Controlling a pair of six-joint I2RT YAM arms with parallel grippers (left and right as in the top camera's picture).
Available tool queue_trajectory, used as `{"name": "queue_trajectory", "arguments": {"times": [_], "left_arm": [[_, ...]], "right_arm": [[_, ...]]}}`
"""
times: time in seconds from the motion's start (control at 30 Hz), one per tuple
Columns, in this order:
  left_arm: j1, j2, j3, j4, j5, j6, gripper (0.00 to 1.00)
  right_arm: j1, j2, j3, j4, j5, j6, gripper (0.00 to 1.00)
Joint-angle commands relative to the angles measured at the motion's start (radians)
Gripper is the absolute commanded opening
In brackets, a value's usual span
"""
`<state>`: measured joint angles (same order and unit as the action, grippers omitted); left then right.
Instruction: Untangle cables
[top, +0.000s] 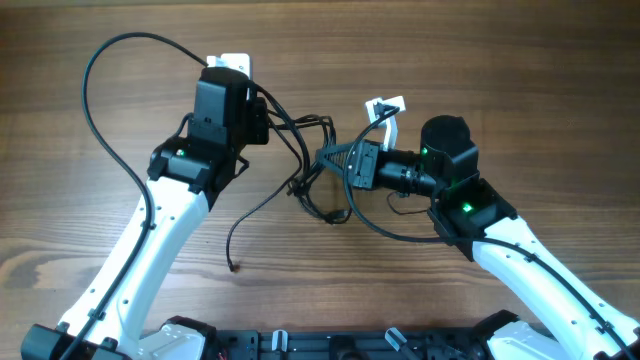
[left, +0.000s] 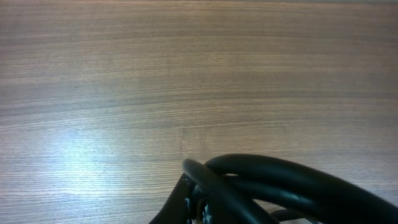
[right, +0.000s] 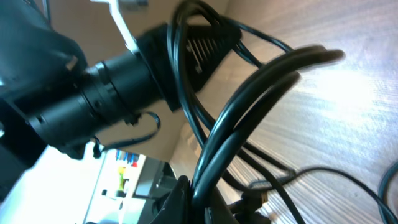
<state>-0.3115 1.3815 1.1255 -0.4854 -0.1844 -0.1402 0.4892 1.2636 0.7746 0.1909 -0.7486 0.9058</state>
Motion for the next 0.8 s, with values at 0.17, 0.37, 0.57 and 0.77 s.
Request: {"name": "queue_trajectory", "arguments": {"times": [0.17, 0.37, 0.57, 0.77], "left_arm": [[0.063, 0.006, 0.004, 0.011, -0.059, 0.001, 0.04], [0.063, 0.006, 0.004, 0.011, -0.028, 0.000, 0.04], [0.063, 0.006, 0.004, 0.011, -0.026, 0.001, 0.04], [0.063, 0.006, 0.004, 0.011, -0.026, 0.000, 0.04]], "right_arm": [[0.001, -0.011, 0.009, -0.193, 0.051, -0.225, 0.04], [0.001, -0.011, 0.009, -0.301, 0.306, -0.343, 0.04], [0.000, -0.011, 0.009, -0.343, 0.419, -0.440, 0.04], [0.000, -0.011, 0.009, -0.347, 0.494, -0.514, 0.04]]}}
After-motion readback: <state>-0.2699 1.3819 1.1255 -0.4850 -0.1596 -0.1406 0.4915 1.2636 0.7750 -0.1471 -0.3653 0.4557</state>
